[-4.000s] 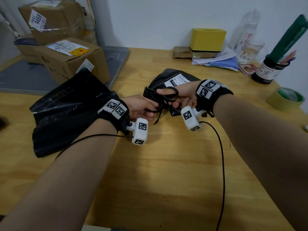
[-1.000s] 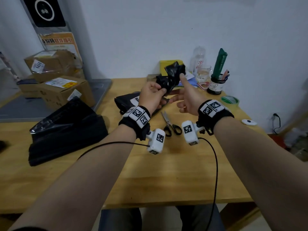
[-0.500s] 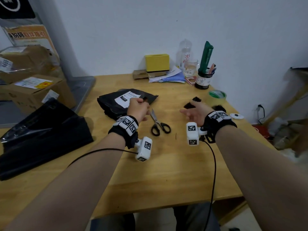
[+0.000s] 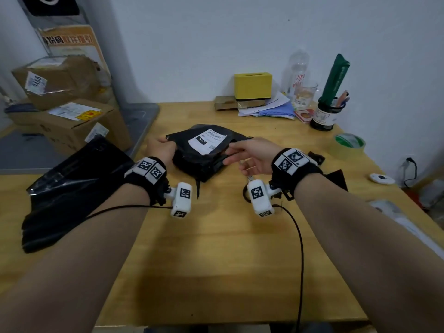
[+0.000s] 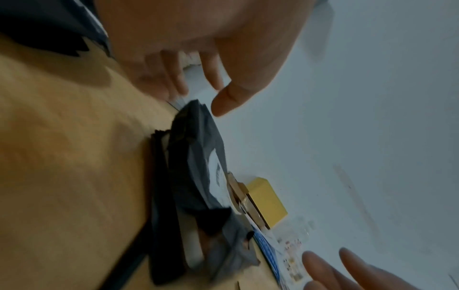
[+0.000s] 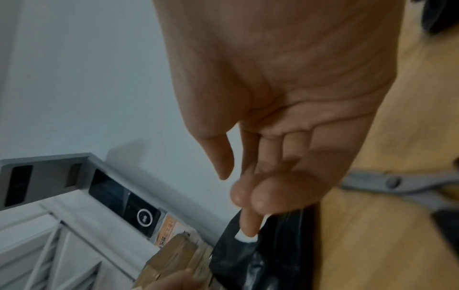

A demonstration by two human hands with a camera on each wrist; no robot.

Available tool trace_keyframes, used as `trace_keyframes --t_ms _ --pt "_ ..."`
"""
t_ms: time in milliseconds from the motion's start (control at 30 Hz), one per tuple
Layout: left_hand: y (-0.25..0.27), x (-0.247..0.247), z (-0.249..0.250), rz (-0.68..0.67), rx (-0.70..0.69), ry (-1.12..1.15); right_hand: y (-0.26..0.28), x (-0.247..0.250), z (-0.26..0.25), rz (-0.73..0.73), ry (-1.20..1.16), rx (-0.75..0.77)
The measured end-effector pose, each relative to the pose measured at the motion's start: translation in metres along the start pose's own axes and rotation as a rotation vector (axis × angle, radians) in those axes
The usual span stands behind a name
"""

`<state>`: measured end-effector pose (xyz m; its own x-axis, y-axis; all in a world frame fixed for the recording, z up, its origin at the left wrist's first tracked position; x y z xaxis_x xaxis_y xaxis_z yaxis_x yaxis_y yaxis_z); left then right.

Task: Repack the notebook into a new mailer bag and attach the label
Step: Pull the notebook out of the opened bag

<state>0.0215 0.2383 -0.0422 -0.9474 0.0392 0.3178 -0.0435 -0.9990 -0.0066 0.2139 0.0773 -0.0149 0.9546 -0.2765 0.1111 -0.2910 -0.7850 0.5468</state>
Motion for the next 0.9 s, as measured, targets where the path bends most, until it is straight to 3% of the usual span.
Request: trace_keyframes --t_ms 167,367,633,900 --pt "-0.001 0.004 -0.008 -0.33 0.066 0.14 -0.015 -0.042 -0.011 -0.169 0.165 -0.006" --pt "-0.006 0.004 -0.003 -0.516 0.074 0.14 -0.028 -0.081 -0.017 -0.304 0.196 -0.024" --pt "0.004 0.0 0.007 -0.542 0.079 0.246 -0.027 -0.085 -0.012 -0.318 0.107 -0.077" --pt "0.045 -0.003 0.028 -0.592 0.077 0.331 0.005 -0.054 -0.002 -0.088 0.085 -0.137"
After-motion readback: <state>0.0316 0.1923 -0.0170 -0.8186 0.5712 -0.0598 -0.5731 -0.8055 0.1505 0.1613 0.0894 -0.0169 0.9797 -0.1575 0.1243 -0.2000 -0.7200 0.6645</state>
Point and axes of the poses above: each hand's wrist, its own y-axis away from the middle knuckle, its own x-axis out of the back of the hand, z = x × y, the point moved 1 cm from there along -y, towards the middle knuckle, and after that the axes turned 7 degrees about -x, right-handed, at the moved point
